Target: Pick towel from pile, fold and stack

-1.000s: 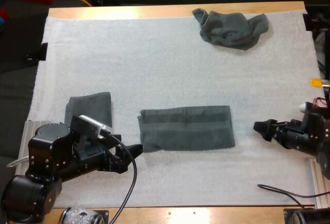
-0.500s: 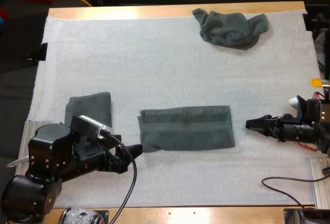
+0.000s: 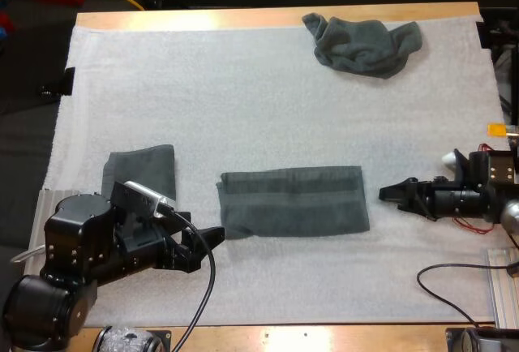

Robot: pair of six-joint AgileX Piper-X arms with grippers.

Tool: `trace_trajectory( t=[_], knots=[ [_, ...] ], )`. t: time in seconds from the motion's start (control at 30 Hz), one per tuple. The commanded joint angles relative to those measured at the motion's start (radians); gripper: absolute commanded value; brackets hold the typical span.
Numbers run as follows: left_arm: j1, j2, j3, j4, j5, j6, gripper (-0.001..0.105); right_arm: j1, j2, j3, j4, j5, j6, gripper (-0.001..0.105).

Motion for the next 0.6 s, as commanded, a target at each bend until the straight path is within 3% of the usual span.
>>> trace_trajectory(
  t=[0.0,0.13,0.57],
  knots=[
    [0.001,-0.003,-0.008,0.003,0.012,-0.005,0.070,0.013,0.016,-0.008,-0.007,-0.020,-0.012,0.069],
    [0.001,-0.003,-0.008,0.003,0.031,-0.005,0.070,0.058,0.065,-0.008,-0.042,-0.019,0.010,0.069],
    [0.001,-0.003,-0.008,0.003,0.096,-0.005,0.070,0.198,0.181,-0.008,-0.291,0.010,0.272,0.069]
  ],
)
